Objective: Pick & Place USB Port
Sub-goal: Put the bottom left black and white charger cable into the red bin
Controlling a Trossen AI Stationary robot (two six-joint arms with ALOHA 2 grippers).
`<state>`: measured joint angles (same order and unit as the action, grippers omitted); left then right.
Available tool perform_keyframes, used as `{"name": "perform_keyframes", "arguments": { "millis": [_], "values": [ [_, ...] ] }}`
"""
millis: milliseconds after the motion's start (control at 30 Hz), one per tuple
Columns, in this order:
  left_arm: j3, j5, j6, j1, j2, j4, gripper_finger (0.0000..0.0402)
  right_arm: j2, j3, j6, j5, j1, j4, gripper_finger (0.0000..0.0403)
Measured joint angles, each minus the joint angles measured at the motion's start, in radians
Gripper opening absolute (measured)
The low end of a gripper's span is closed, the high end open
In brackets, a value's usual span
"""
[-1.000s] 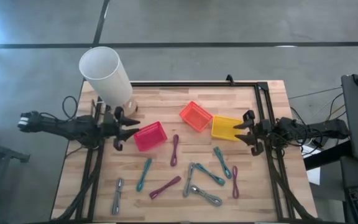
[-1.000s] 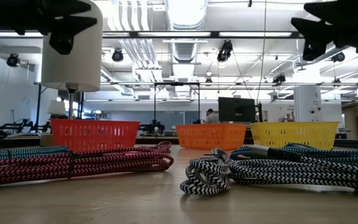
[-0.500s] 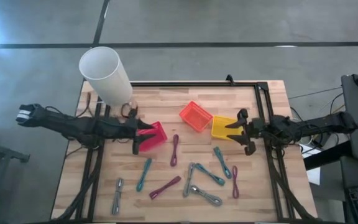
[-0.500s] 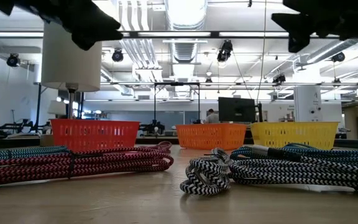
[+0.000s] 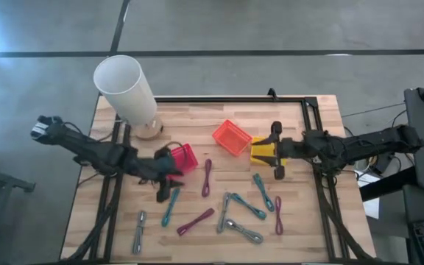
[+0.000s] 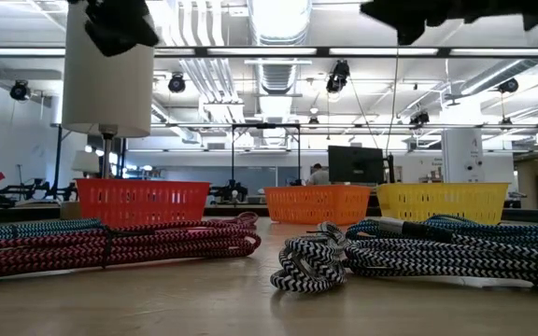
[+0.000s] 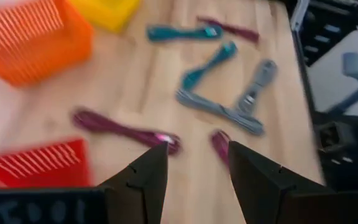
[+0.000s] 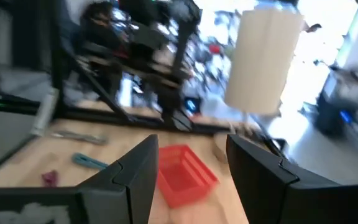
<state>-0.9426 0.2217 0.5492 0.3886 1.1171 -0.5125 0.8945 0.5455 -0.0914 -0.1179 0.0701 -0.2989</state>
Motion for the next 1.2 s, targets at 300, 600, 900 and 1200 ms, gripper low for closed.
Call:
{"name": "perform_keyframes", "arguments": {
  "millis": [300, 600, 900, 1200],
  "values": [
    [-0.027, -0.071, 0.614, 0.182, 0.137, -0.125, 0.0167, 0.157, 0.186, -0.02, -0.103, -0.054, 0.296, 0.0187],
    [0.002, -0.303, 1.155, 0.299, 0.289, -0.183, 0.0167, 0.301, 0.285, -0.134, -0.104, -0.063, 0.296, 0.0187],
    [0.002, -0.551, 1.372, 0.348, 0.423, -0.267, 0.0167, 0.39, 0.384, -0.179, -0.103, -0.063, 0.294, 0.0187],
    [0.002, -0.562, 1.413, 0.358, 0.523, -0.263, 0.0167, 0.472, 0.442, -0.234, -0.103, -0.064, 0.297, 0.0187]
  ]
}}
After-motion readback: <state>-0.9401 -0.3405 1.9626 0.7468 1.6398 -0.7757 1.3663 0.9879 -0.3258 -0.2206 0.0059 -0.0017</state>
